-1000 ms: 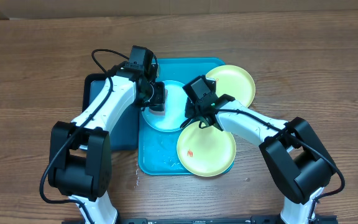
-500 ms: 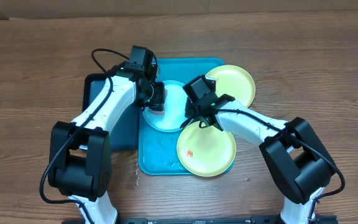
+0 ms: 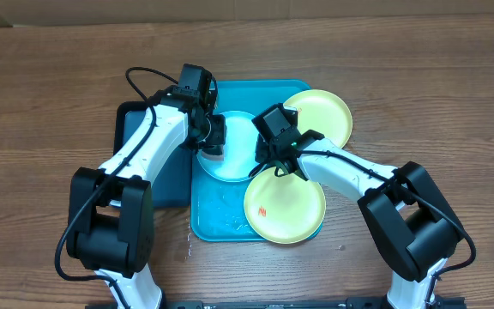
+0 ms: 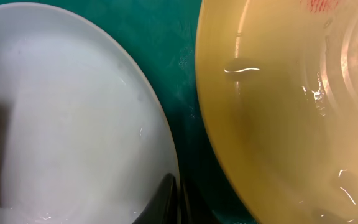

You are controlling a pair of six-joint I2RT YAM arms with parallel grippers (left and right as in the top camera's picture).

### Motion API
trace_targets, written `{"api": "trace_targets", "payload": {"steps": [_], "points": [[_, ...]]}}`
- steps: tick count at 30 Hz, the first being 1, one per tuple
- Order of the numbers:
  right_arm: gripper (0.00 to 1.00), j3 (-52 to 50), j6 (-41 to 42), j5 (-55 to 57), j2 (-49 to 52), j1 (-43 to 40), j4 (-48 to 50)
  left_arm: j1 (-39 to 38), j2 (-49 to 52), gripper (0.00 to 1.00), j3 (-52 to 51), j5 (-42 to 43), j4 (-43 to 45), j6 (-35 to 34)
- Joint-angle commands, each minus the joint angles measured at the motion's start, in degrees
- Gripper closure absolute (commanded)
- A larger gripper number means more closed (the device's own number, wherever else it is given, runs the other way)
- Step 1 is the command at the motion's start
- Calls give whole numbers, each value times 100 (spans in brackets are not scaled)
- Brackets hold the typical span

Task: Clean dirty plates on tray and stack at the side
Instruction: 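Scrub the white plate surface with the sponge in the left gripper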

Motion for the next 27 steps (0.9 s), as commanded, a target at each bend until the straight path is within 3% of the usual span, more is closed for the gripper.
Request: {"api": "trace_targets", "payload": {"steps": [1,20,27], "points": [[96,92,-20,81,0,11,4,-42,13,96,-22,-186,2,-9],[96,92,-20,59,0,11,-13,-44,42,96,-22,-223,92,-35],[96,92,-20,59,0,11,-13,-50,479,96,-24,-219,160,-31]]}}
